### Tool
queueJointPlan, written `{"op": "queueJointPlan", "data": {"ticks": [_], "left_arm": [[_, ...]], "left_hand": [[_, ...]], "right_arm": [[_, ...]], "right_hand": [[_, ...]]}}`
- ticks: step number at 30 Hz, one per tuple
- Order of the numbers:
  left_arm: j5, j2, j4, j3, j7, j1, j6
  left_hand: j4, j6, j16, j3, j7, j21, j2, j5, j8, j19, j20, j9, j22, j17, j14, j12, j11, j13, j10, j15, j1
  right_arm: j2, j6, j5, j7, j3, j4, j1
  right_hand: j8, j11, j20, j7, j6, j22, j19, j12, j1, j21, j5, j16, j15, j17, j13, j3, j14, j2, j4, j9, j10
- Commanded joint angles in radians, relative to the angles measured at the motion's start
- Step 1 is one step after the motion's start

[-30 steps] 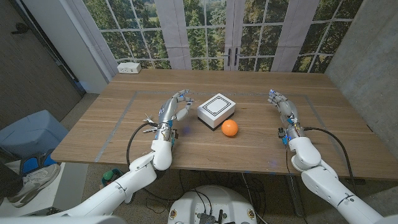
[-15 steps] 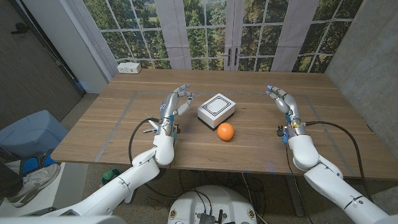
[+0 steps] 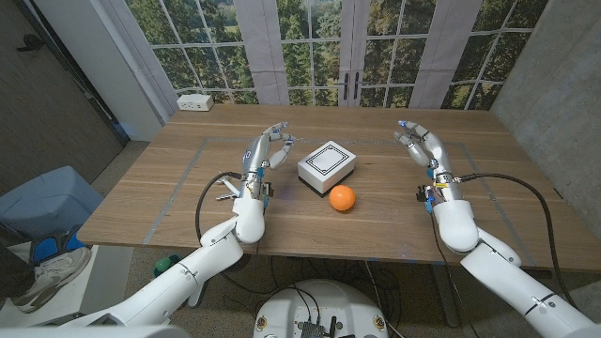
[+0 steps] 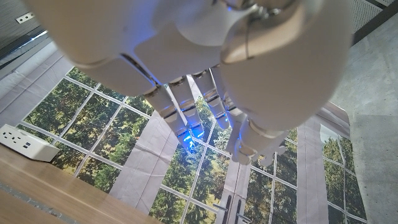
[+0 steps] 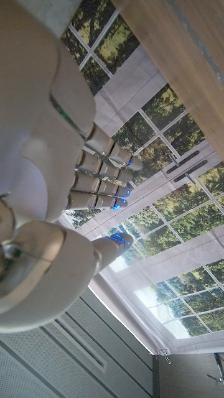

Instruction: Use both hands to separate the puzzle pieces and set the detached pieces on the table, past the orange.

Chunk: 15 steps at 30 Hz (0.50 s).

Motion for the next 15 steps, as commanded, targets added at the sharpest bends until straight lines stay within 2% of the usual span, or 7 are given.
{"op": "queueJointPlan", "data": {"ticks": [1, 10, 15], "left_arm": [[-0.001, 0.006, -0.033, -0.012, -0.02, -0.006, 0.016], [0.013, 0.021, -0.048, -0.01, -0.043, -0.018, 0.013], [0.016, 0.022, -0.048, -0.008, -0.053, -0.028, 0.006]], "left_hand": [[0.002, 0.009, -0.004, -0.007, 0.001, 0.005, 0.003, 0.0, 0.0, -0.003, -0.018, 0.004, 0.001, 0.001, -0.005, -0.003, 0.001, 0.002, 0.014, -0.179, 0.012], [0.003, 0.01, -0.005, -0.011, 0.002, 0.005, 0.004, 0.0, -0.002, -0.006, -0.018, 0.004, 0.001, 0.001, -0.008, -0.003, 0.001, 0.002, 0.017, -0.179, 0.015], [0.003, 0.011, -0.005, -0.013, 0.004, 0.006, 0.006, 0.001, -0.002, -0.006, -0.019, 0.004, 0.001, 0.002, -0.009, -0.003, 0.002, 0.002, 0.022, -0.179, 0.017]], "right_arm": [[-0.021, -0.036, -0.144, -0.019, -0.019, -0.041, 0.015], [-0.028, -0.057, -0.234, -0.043, -0.036, -0.061, 0.023], [-0.032, -0.063, -0.288, -0.06, -0.049, -0.071, 0.029]], "right_hand": [[0.005, 0.0, 0.006, -0.002, 0.01, 0.002, 0.001, 0.011, 0.007, 0.006, 0.003, 0.008, -0.031, 0.006, 0.007, -0.005, 0.001, 0.002, 0.004, 0.004, 0.007], [0.004, 0.0, 0.0, -0.003, 0.013, 0.002, 0.004, 0.013, 0.016, 0.006, 0.002, 0.01, -0.035, 0.01, 0.012, -0.01, 0.0, -0.002, 0.007, 0.004, 0.008], [0.005, -0.001, -0.014, -0.007, 0.019, 0.002, 0.007, 0.014, 0.025, 0.006, 0.001, 0.015, -0.037, 0.014, 0.016, -0.015, 0.004, -0.005, 0.009, 0.004, 0.008]]}}
